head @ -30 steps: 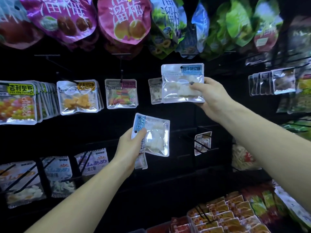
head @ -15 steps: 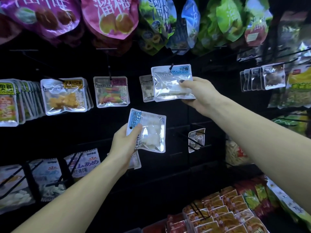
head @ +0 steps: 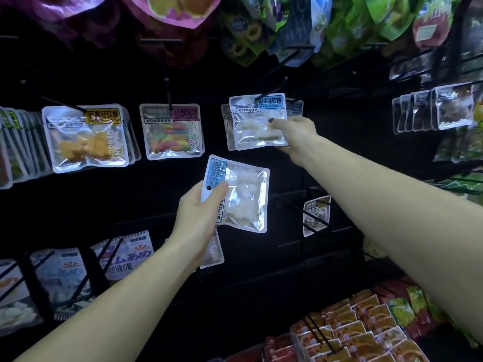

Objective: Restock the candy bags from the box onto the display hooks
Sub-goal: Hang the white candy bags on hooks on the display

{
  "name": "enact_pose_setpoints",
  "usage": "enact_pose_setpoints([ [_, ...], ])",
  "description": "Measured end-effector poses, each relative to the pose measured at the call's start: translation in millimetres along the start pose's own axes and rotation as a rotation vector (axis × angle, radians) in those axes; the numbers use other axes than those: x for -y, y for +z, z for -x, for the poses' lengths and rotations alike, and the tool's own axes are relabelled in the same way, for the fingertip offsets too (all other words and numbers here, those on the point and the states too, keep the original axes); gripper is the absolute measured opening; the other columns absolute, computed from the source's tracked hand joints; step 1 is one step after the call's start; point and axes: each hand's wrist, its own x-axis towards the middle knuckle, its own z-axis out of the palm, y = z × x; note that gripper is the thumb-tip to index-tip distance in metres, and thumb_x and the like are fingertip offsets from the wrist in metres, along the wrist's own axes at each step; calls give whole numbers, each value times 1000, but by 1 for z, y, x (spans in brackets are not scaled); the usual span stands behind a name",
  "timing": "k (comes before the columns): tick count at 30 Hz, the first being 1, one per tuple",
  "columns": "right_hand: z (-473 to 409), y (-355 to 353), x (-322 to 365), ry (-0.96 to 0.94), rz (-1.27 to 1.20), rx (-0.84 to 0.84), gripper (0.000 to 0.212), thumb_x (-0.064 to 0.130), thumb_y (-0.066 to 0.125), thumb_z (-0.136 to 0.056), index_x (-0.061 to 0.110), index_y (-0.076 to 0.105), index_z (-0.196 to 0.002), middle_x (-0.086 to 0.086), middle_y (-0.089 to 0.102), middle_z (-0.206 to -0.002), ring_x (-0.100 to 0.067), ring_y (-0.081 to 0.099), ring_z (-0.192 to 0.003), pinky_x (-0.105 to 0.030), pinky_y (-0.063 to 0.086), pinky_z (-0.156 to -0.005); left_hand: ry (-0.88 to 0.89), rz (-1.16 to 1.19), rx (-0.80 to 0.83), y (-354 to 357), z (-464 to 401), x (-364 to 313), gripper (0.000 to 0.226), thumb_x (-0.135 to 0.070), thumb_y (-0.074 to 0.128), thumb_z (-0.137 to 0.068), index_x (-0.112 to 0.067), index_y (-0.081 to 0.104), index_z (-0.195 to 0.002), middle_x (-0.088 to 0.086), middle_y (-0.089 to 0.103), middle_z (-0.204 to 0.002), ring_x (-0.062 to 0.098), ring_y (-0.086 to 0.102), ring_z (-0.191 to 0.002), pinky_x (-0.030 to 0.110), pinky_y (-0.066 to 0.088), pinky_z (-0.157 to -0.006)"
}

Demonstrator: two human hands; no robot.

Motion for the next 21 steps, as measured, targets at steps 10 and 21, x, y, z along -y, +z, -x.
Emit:
enact_pose_setpoints([
  [10,-32,30,-17,50,90,-55,60,26,79,-90,6,49,-138,-7,53,-136,-18,58,-90,-37,60,-95,36,-81,5,-21,-20,6,14,-29,72,-96,-15,76,-96,15,75,-100,33,74,-86,48,59,-78],
  [21,44,-14,-13,102,77,369,44,44,57,-102,10,62,-130,-12,75,-118,-26,73,-109,-36,60,-91,66,-226,49,-14,-42,-31,14,-25,79,-90,-15,78,-100,14,78,-101,32,76,-87,42,61,-73],
])
